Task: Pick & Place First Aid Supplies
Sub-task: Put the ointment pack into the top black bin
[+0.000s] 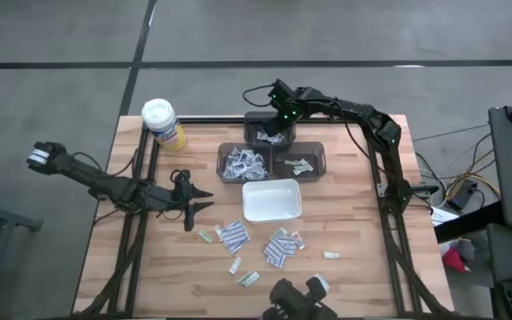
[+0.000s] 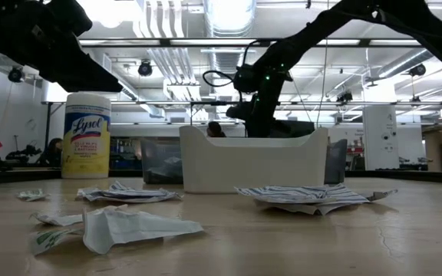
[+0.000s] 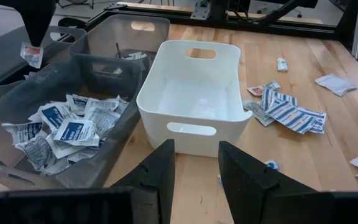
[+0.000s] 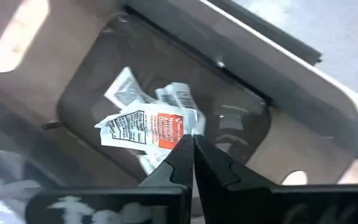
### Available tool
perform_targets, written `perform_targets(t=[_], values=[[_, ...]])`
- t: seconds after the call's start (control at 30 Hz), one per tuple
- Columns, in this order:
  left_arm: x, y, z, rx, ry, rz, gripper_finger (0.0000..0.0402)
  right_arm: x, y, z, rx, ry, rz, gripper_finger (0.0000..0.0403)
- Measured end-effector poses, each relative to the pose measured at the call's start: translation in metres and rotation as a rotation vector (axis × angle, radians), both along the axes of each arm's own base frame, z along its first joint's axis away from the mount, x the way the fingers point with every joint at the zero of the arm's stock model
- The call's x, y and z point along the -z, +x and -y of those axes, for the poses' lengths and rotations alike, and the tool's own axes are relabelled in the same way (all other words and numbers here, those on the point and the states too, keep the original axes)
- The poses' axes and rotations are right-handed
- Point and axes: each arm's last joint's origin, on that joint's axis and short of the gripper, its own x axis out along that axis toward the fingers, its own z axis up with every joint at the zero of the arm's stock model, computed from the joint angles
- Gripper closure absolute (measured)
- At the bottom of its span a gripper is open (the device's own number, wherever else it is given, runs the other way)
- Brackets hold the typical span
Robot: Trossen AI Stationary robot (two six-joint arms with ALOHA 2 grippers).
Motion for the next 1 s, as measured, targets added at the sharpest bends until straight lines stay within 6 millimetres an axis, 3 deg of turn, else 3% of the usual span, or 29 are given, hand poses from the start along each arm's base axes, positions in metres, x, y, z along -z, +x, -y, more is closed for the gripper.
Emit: perform_targets(t=[1.0], values=[[0.0000,0.0000,0.0000,0.000,0.000,0.000,0.0284,0.0004,0.0000,-0.0022,-0.154,-0.013,-0.022,0.0394]])
